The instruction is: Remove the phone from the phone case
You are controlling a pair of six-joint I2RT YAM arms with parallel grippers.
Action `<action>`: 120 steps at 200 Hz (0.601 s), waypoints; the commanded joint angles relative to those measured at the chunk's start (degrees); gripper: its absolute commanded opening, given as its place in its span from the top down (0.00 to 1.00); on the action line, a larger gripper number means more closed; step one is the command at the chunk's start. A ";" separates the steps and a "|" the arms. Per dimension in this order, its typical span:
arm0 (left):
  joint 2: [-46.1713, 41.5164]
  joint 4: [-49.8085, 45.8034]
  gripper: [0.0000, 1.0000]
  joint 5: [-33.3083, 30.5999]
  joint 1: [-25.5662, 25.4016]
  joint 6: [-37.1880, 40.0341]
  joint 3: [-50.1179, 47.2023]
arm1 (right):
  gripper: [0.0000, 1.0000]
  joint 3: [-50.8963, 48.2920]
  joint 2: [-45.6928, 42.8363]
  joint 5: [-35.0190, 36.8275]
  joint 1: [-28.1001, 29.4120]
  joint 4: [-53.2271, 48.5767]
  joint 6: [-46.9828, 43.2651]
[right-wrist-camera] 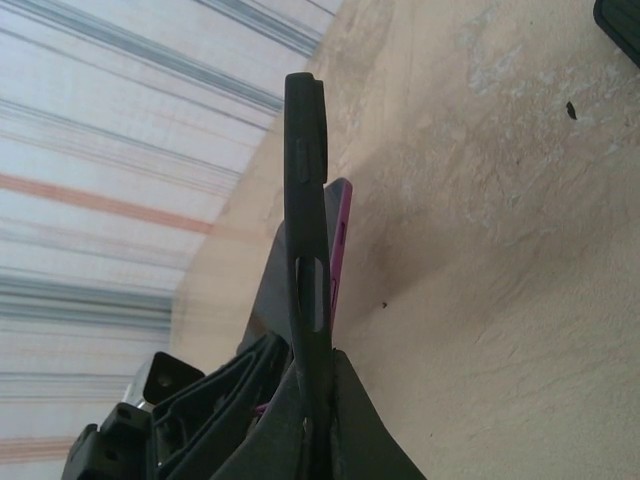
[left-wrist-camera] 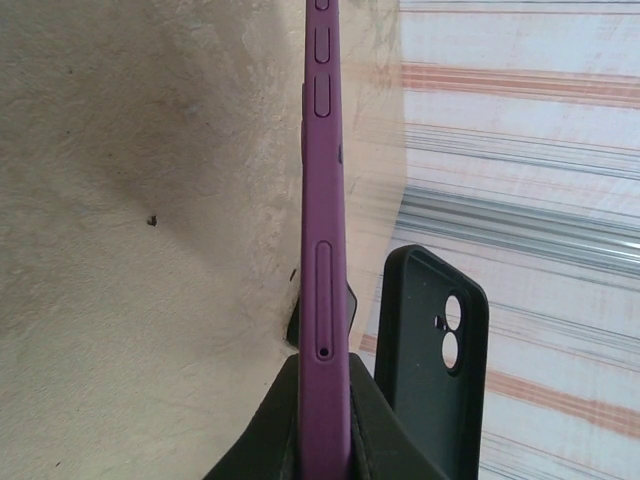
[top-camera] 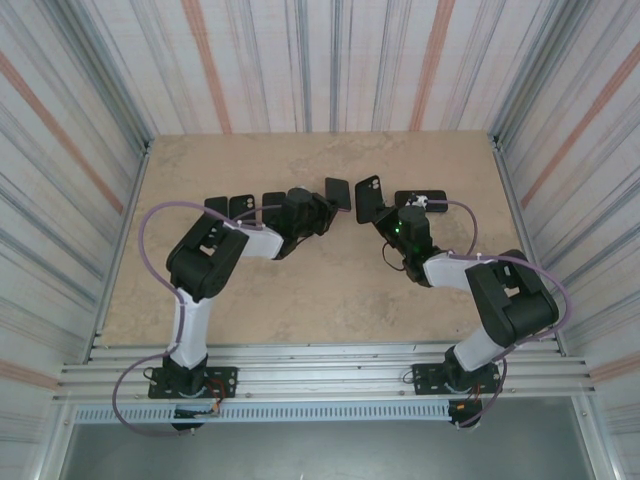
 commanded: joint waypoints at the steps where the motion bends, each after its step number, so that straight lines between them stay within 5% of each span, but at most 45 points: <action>1: 2.14 2.29 1.00 1.60 0.20 -1.39 1.99 | 1.00 -0.36 1.06 -0.40 -0.44 1.64 2.80; 89: 3.15 3.31 1.00 1.00 -0.61 -3.63 -0.19 | 1.00 -0.32 2.98 -0.33 -0.47 2.42 3.08; 120: 2.41 3.06 0.91 1.00 -1.04 -3.47 -0.88 | 1.00 -0.10 4.54 -0.20 -0.47 3.41 2.92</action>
